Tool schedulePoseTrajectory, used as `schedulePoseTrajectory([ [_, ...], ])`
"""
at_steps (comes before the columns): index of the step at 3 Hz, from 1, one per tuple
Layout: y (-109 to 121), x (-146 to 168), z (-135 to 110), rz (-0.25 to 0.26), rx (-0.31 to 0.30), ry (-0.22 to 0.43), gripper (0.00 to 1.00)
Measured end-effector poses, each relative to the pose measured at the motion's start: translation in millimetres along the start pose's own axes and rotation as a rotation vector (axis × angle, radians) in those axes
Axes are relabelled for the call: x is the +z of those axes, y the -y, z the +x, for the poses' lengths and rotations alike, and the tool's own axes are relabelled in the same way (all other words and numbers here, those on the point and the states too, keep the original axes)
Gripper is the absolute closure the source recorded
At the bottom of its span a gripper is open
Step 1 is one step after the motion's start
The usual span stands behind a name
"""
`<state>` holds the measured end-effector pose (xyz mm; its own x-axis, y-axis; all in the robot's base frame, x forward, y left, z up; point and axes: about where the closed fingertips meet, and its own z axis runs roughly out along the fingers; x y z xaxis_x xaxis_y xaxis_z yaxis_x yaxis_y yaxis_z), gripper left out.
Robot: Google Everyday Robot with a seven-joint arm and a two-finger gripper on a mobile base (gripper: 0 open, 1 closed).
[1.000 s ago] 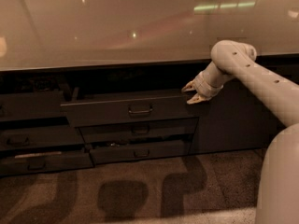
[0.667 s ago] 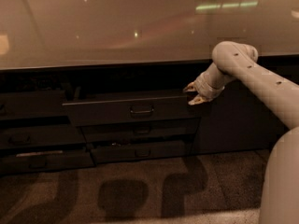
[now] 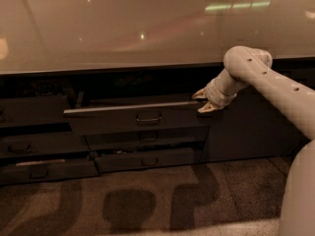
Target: Open top drawer
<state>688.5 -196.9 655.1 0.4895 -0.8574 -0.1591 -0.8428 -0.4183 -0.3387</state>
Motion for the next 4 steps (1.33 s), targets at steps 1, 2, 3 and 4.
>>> schedulePoseTrajectory([
  [1, -2.5, -38.0, -2.0, 0.082, -0.014, -0.059, 1.00],
  [2, -28.9, -55.2, -29.8, 0.218, -0.046, -0.055, 1.00],
  [3, -97.4, -32.1, -40.3, 0.243, -0.045, -0.039, 1.00],
  [4, -137.5, -12.4, -48.4, 0.187, -0.030, -0.020, 0.81],
])
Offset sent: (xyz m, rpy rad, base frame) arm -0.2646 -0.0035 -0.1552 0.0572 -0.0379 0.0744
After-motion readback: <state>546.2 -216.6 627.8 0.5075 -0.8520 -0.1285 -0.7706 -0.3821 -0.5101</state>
